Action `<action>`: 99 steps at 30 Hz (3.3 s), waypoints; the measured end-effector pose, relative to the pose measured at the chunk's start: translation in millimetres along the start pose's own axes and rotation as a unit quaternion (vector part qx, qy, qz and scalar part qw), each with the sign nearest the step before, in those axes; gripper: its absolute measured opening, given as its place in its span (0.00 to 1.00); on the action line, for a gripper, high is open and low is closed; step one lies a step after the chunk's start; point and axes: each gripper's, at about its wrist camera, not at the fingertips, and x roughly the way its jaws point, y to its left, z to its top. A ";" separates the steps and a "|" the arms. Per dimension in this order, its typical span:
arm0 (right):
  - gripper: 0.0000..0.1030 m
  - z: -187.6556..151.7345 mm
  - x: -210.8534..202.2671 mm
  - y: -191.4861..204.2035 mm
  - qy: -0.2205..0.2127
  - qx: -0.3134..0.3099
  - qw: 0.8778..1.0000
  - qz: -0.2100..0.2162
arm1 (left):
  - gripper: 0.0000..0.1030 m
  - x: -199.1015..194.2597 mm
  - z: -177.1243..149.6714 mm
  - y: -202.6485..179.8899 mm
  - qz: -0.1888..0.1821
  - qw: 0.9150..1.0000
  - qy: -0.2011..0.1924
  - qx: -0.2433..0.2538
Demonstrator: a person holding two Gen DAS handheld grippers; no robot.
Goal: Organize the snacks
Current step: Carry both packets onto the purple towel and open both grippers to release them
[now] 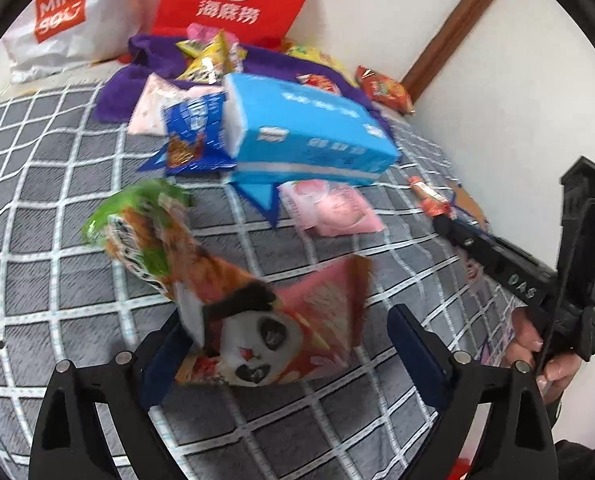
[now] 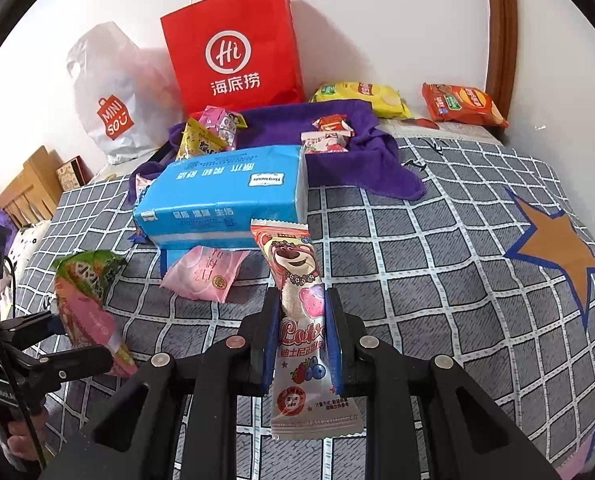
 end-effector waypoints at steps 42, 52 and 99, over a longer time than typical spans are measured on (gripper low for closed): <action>0.21 128.0 -37.5 18.5 -0.061 -0.042 0.997 0.012 | 0.61 -79.7 137.3 -19.9 0.041 0.996 -0.075 0.002; 0.21 184.4 -6.4 19.6 -0.060 -0.052 0.997 0.010 | 0.61 -67.4 191.0 -20.1 0.071 0.994 -0.085 0.010; 0.21 225.9 189.9 -0.2 0.108 -0.064 0.989 0.076 | 0.61 33.6 267.0 53.0 0.052 0.997 -0.037 -0.033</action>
